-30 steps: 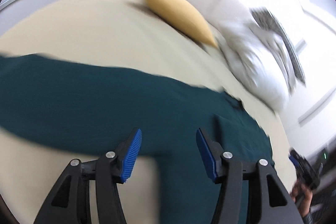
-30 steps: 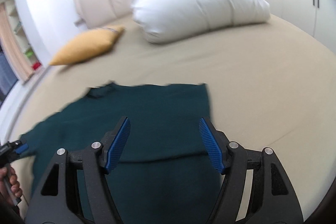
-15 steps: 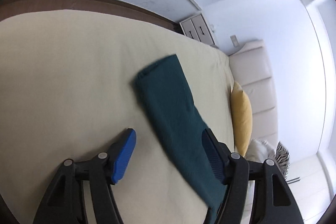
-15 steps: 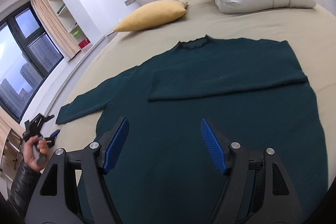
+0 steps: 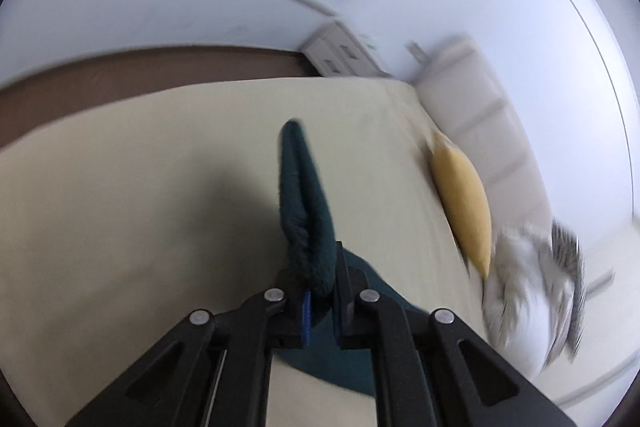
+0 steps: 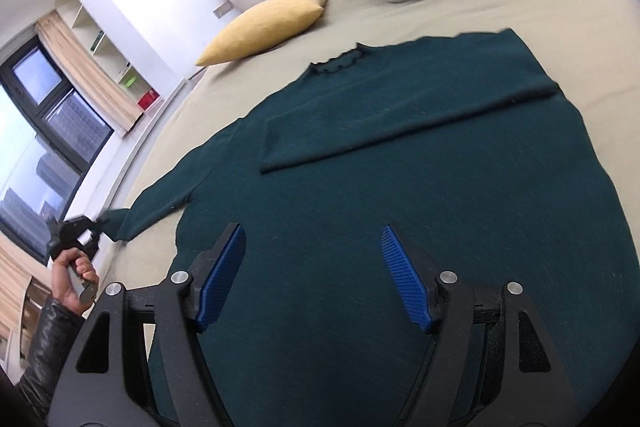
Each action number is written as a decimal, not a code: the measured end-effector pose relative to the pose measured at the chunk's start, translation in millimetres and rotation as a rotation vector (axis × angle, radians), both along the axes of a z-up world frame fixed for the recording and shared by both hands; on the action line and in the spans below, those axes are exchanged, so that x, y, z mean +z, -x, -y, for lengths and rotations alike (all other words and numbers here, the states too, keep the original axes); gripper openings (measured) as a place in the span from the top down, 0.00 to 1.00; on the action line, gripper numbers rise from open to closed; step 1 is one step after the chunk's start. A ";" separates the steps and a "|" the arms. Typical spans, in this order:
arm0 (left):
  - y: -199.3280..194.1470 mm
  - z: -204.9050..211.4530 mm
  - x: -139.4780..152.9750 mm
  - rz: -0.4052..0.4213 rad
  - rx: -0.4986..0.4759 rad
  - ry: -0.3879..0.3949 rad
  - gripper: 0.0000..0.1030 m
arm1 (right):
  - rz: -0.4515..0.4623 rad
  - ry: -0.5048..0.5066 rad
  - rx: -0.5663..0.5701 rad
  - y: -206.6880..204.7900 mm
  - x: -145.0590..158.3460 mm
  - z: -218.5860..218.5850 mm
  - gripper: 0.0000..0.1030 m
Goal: Fold small clothes
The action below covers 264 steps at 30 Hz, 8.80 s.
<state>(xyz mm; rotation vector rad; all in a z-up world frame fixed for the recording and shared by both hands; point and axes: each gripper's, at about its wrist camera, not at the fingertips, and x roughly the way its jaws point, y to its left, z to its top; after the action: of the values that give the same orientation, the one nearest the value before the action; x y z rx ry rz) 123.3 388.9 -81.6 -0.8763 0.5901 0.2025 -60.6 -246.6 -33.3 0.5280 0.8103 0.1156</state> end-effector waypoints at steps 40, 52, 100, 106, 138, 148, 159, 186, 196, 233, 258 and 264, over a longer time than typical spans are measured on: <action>5.9 288.6 -3.3 0.003 -0.631 -0.322 0.26 | -0.283 -0.196 0.092 -173.6 -70.2 -0.3 0.63; -34.6 196.9 8.6 -0.012 -0.428 -0.254 0.27 | -0.050 0.162 0.217 -196.4 35.3 0.5 0.94; -143.4 242.9 -24.6 -0.184 -0.581 -0.418 0.53 | -0.190 0.074 0.040 -209.1 -60.5 92.6 0.94; -107.3 251.2 -24.8 -0.204 -0.605 -0.426 0.39 | -0.182 0.091 0.021 -208.3 -55.4 94.6 0.94; -86.2 290.0 -28.2 -0.201 -0.621 -0.624 0.83 | -0.227 0.125 0.017 -210.1 -63.2 82.8 0.87; -82.9 295.5 -35.9 -0.192 -0.614 -0.655 0.80 | -0.221 0.101 -0.032 -203.3 -70.4 98.7 0.98; -39.4 281.5 -7.5 -0.143 -0.643 -0.566 0.43 | -0.125 0.039 -0.117 -145.2 -35.1 120.6 0.84; 194.8 229.8 -45.7 -0.296 -0.771 -0.010 0.41 | -0.064 -0.132 -0.071 132.7 -19.6 155.5 0.39; 201.6 226.5 -53.9 -0.349 -0.787 0.025 0.89 | -0.124 -0.149 -0.113 178.6 -22.2 180.3 0.40; 208.8 207.8 -17.7 -0.170 -0.756 0.110 0.94 | -0.337 -0.169 -0.023 201.1 -35.9 186.8 0.94; 43.7 185.7 60.4 0.117 -0.642 0.306 0.94 | 0.091 -0.374 -0.185 9.2 44.3 228.8 0.94; -25.0 192.7 55.2 0.103 -0.622 0.309 0.94 | 0.081 -0.297 -0.212 -69.5 40.7 236.0 0.94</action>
<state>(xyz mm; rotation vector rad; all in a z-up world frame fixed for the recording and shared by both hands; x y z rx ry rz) 148.2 196.1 -26.5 -0.9505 0.7811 -0.5055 8.9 -482.6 7.4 0.8805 0.6562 0.0614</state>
